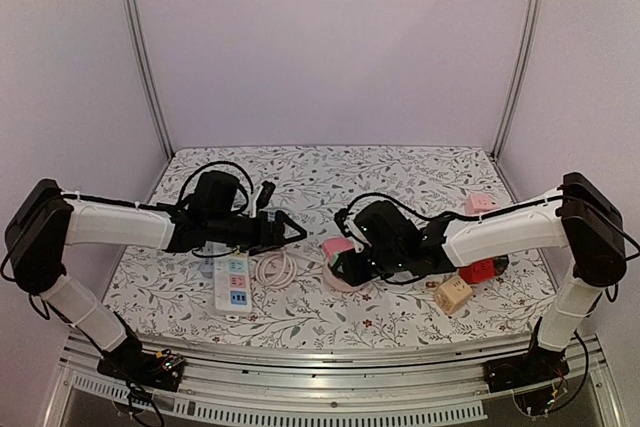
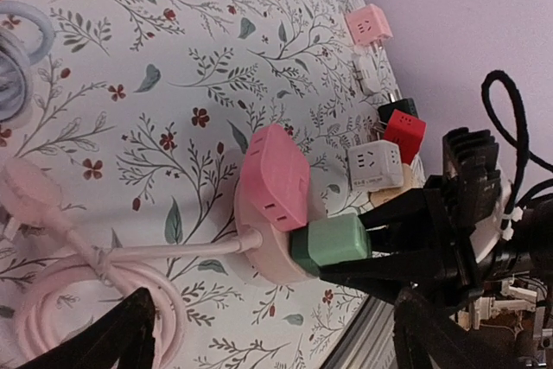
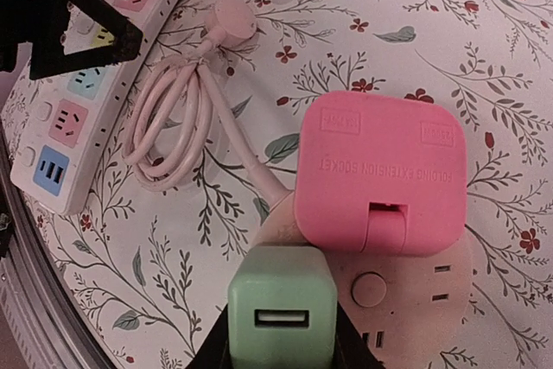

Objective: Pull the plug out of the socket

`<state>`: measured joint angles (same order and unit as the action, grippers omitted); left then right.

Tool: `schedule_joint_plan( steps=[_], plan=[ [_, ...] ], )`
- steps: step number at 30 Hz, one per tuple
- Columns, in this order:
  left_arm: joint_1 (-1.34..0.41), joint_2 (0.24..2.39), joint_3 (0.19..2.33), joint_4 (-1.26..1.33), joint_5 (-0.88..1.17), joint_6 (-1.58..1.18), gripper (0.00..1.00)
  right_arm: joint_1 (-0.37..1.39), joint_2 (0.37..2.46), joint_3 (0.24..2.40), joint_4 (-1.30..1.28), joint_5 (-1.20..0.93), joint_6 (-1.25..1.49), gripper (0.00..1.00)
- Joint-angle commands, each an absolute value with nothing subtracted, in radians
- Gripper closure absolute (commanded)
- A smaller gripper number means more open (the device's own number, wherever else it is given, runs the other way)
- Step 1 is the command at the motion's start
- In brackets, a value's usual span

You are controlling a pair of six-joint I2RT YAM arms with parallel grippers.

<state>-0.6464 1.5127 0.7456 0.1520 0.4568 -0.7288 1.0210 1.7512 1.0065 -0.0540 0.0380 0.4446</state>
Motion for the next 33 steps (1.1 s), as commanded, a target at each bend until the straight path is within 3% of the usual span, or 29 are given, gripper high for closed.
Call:
schedule_joint_plan(
  steps=[1, 19, 33],
  plan=[
    [-0.699, 1.598, 0.817, 0.271, 0.5, -0.776, 0.08, 1.026, 1.714, 0.973, 0.084, -0.018, 0.447, 0.89],
    [-0.74, 1.883, 0.904, 0.414, 0.591, -0.917, 0.21, 1.062, 1.685, 0.939, 0.174, 0.031, 0.454, 0.91],
    [-0.758, 1.919, 0.883, 0.427, 0.613, -0.909, 0.63, 1.061, 1.726, 0.925, 0.18, 0.084, 0.563, 0.93]
  ],
)
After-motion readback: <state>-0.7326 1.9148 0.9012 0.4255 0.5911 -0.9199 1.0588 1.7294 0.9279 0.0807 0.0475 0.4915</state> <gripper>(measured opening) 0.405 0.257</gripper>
